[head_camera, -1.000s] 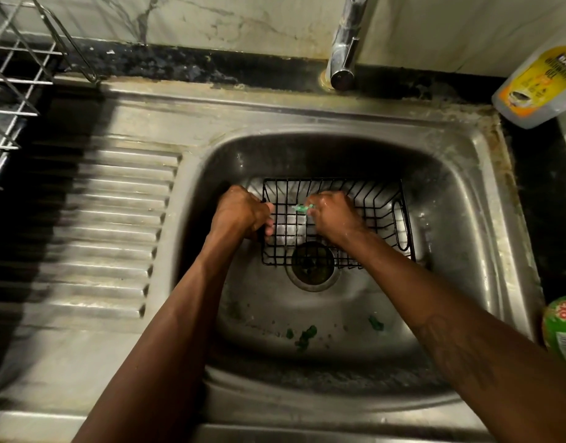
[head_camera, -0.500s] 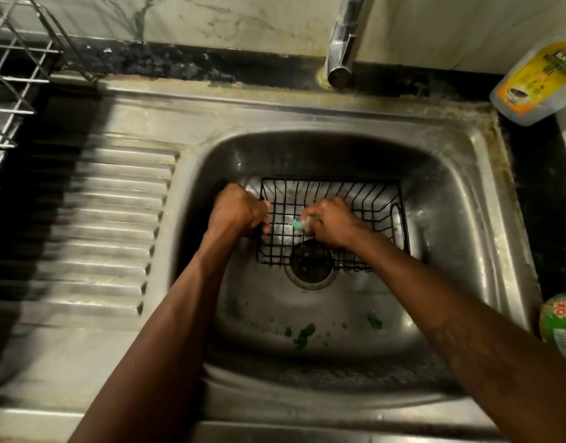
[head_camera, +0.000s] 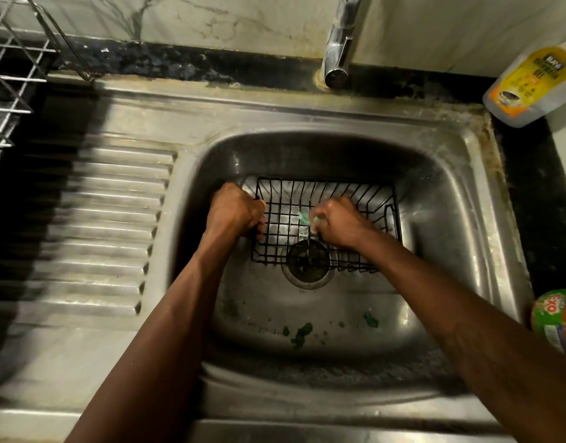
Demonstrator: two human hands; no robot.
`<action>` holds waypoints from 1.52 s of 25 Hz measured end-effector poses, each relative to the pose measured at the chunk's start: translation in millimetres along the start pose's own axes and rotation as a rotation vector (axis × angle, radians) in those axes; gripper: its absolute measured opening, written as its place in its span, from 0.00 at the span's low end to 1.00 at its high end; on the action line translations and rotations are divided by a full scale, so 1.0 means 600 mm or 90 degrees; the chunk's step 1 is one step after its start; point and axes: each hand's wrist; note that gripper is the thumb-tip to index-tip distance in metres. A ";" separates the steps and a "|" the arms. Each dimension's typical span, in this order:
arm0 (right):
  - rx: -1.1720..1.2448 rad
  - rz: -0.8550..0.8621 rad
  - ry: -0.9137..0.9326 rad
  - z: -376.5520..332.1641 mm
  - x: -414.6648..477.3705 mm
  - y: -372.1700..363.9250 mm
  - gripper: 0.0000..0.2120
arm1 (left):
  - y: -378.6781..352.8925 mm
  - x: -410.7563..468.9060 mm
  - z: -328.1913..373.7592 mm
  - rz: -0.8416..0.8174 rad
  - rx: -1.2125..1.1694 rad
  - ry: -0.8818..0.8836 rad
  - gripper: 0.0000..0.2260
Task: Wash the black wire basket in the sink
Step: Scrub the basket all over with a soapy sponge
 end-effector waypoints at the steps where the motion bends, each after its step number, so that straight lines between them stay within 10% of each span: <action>1: 0.013 -0.096 0.024 -0.003 -0.023 0.003 0.08 | 0.002 0.001 -0.003 0.014 0.004 -0.012 0.11; 3: 0.006 -0.197 0.073 0.009 -0.053 0.010 0.09 | 0.004 0.005 -0.006 0.018 0.007 -0.019 0.09; 9: 0.037 0.181 -0.111 0.026 0.021 0.014 0.08 | 0.005 0.005 -0.003 0.005 0.003 0.007 0.12; 14: 0.002 -0.236 0.031 0.016 -0.040 0.019 0.08 | 0.001 0.018 -0.013 0.028 -0.016 -0.008 0.13; 19: -0.056 0.124 -0.082 0.045 0.014 0.026 0.09 | 0.004 0.013 -0.011 0.007 -0.007 -0.007 0.11; 27: -0.024 -0.234 0.015 0.040 -0.053 0.031 0.07 | 0.006 0.021 -0.018 0.038 0.013 -0.017 0.13; 32: 0.017 0.145 -0.098 0.054 0.018 0.014 0.11 | 0.007 0.009 -0.008 0.021 0.001 -0.001 0.11; 38: 0.028 0.040 0.029 0.032 -0.033 -0.020 0.07 | -0.015 0.007 -0.030 0.116 -0.083 -0.115 0.18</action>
Point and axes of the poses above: each hand's wrist, its own x-axis towards the middle knuckle, its own y-axis out of the back of the hand, z = x × y, and after that the axes turned 6 degrees about -x, right-handed
